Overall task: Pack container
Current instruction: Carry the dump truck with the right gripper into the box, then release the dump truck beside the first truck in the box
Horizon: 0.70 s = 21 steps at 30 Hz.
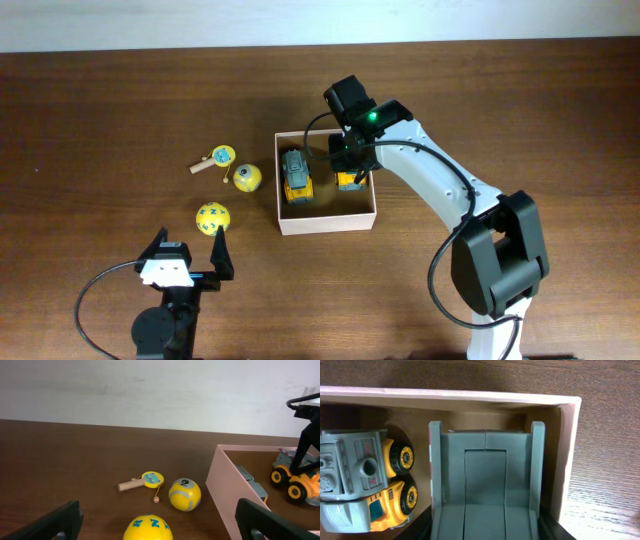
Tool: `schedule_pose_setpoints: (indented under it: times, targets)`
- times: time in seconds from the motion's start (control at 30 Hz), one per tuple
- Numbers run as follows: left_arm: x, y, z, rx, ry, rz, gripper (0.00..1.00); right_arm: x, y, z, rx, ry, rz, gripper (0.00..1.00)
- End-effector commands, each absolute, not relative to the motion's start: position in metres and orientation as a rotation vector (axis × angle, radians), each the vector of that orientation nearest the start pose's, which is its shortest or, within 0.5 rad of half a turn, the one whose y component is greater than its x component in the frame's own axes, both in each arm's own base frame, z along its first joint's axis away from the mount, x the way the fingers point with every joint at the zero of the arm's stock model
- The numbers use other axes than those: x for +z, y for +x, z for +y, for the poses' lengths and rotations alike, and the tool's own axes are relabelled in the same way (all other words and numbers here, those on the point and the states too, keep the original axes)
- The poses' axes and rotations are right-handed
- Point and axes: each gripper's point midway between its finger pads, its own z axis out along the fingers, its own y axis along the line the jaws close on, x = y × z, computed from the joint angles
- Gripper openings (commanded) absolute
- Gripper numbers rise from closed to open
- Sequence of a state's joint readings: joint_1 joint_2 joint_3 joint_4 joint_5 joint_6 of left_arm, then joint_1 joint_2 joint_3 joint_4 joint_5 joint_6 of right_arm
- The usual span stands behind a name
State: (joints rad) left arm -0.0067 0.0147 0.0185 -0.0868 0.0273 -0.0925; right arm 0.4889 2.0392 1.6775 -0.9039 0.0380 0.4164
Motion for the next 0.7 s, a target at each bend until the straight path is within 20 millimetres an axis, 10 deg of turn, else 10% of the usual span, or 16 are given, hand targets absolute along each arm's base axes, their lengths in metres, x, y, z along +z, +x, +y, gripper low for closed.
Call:
schedule_pose_setpoints:
  times: [0.0,0.4,0.67]
  targets:
    - [0.157,0.246,-0.007,-0.089,-0.030,1.652,0.99,0.083,0.418,0.215,0.121,-0.089,2.829,0.48]
    - [0.157,0.246,-0.007,-0.089,-0.030,1.652,0.99,0.087,0.418,0.223,0.183,-0.137,2.822,0.56]
    - [0.157,0.246,-0.007,-0.089,-0.030,1.652,0.99,0.136,0.407,0.251,0.359,-0.307,2.759,0.47]
